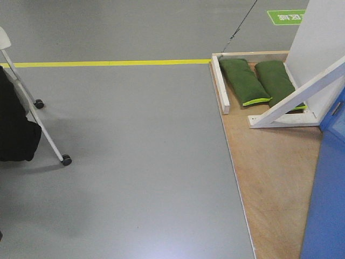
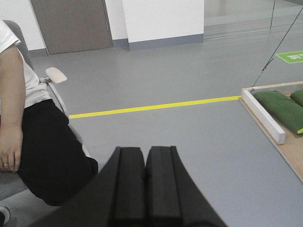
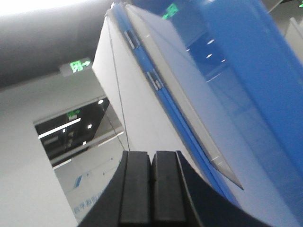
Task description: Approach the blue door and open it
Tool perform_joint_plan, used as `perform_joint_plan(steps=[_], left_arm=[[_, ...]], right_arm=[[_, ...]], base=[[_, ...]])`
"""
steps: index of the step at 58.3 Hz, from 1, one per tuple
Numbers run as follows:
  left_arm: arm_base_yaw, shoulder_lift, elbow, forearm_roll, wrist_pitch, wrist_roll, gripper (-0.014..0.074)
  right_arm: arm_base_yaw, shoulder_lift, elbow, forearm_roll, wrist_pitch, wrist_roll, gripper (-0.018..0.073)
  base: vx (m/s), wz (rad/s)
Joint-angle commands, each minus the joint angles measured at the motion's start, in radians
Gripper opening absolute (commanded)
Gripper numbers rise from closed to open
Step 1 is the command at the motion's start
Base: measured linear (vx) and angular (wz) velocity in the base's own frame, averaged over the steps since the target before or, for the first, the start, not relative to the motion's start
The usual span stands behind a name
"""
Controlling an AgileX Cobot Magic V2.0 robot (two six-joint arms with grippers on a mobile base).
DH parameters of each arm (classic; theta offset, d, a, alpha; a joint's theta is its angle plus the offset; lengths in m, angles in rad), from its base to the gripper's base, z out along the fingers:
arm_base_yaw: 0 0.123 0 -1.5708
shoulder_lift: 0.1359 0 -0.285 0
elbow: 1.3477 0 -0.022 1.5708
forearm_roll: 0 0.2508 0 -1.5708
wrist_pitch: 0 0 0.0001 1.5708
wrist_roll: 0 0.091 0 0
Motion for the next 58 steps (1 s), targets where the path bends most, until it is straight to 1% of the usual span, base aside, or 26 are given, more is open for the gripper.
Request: perform_joint_plan(steps=[1,5,20,32,46,49,58], left_arm=[[0.003,-0.005,0.004,-0.008,-0.086,-0.003,0.0070],[0.003,-0.005,0.004,-0.008,-0.086,-0.003,0.0070],[0.003,-0.005,0.004,-0.008,-0.086,-0.003,0.0070],[0.003,-0.005,0.004,-0.008,-0.086,-0.003,0.0070],[0.003,-0.005,0.004,-0.008,-0.086,-0.003,0.0070],[0.003,-0.005,0.004,-0.008,-0.086,-0.003,0.0070],[0.003,-0.005,0.004,-0.008,-0.086,-0.003,0.0070]], right_arm=[[-0.079,0.013,-0.031,0.109,-0.070,-0.002,0.0002],[-0.146,0.013,-0.031,0.137,-0.069,-0.002,0.0002],[-0.400,0.041,-0.031,0.136,-0.074,-0.002,0.0002],[-0.553,0.136,-0.031,0.136,-0.111,-0.002,0.0002],[-0.670,0.314,-0.031,0.136,-0.187,-0.002,0.0002],[-0.682,0.357,-0.031,0.136,-0.199,-0.002,0.0002],[-0.682,0.467,-0.031,0.133,-0.210,-0.002,0.0002]], base=[[0.00,0.00],[0.00,0.00],[0.00,0.00],[0.00,0.00],[0.00,0.00],[0.00,0.00],[0.00,0.00]])
